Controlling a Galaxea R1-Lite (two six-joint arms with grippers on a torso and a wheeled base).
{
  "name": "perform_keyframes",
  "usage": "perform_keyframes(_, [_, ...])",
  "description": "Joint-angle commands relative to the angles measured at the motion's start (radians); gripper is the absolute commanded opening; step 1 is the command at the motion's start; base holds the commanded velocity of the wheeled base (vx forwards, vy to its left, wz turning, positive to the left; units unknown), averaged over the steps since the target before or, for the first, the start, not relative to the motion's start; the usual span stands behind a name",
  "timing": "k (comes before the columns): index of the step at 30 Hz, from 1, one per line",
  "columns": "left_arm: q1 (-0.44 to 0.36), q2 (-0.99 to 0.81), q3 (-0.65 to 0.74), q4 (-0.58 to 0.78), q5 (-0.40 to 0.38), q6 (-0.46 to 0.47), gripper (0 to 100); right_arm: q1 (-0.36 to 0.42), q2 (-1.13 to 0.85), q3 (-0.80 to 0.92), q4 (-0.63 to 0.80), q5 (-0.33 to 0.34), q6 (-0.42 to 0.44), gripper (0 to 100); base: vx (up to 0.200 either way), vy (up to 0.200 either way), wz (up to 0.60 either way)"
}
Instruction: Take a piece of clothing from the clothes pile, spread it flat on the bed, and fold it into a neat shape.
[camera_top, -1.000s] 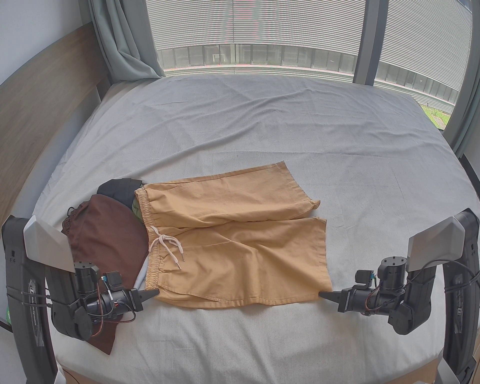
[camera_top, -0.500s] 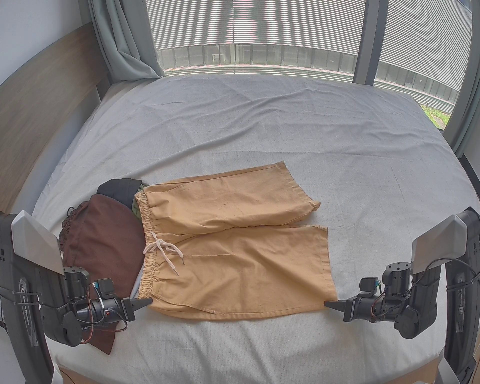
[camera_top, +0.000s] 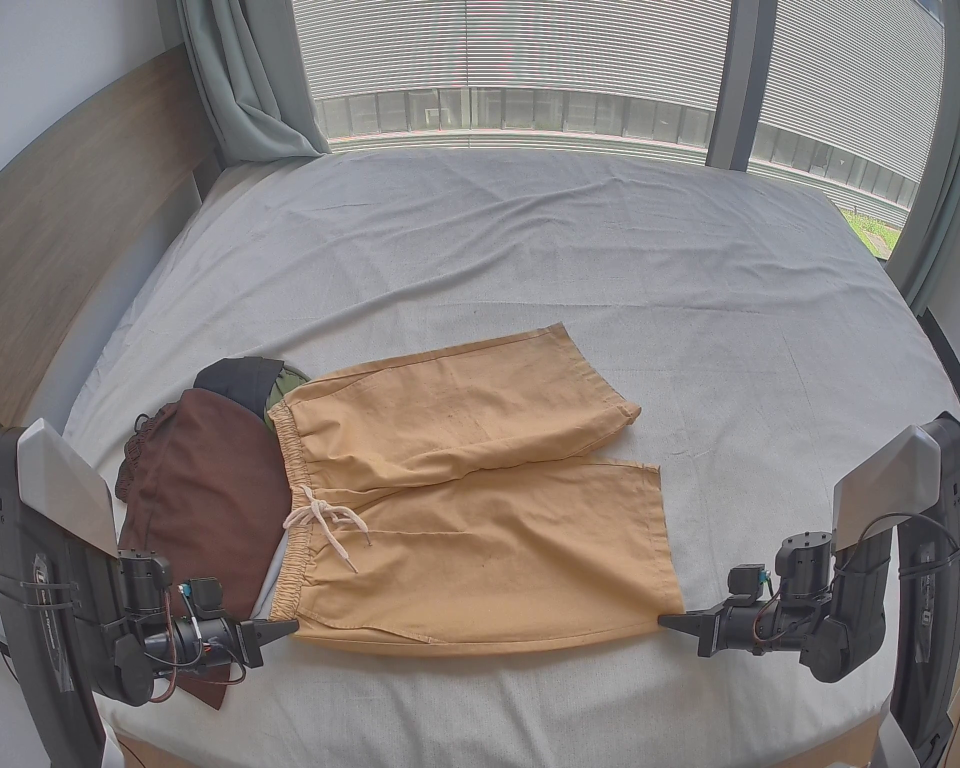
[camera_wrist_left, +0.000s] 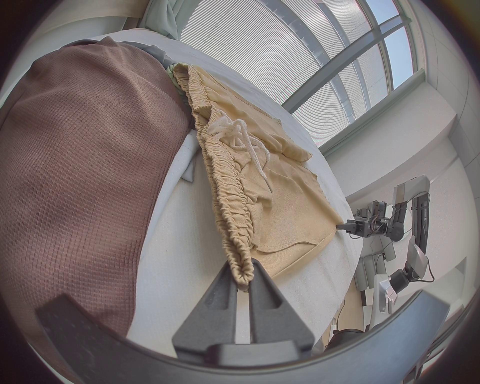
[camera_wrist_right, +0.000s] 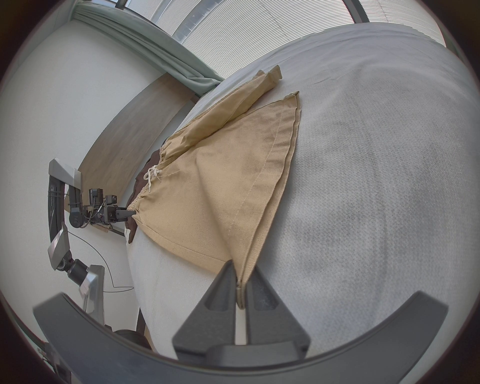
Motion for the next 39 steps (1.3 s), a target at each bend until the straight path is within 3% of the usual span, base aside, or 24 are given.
perform_keyframes(1, [0.008,0.004,0.016,0.000,0.001,0.012,0,-0.001,-0.005,0.017,0.000,-0.002,-0.012,0,0.000,0.000,0.00])
perform_keyframes(15, [0.042,0.017,0.078,0.000,-0.041,0.119,0,-0.002,-0.027,0.090,0.000,0.000,-0.094,0,0.000,0.000,0.00])
perform_keyframes(28, [0.087,0.095,0.101,0.000,-0.067,0.294,0,0.004,-0.045,0.138,0.000,0.000,-0.137,0,0.000,0.000,0.00])
perform_keyframes(39, [0.076,0.086,0.067,-0.001,-0.088,0.283,0,0.012,-0.067,0.129,-0.001,0.023,-0.136,0,0.000,0.000,0.00])
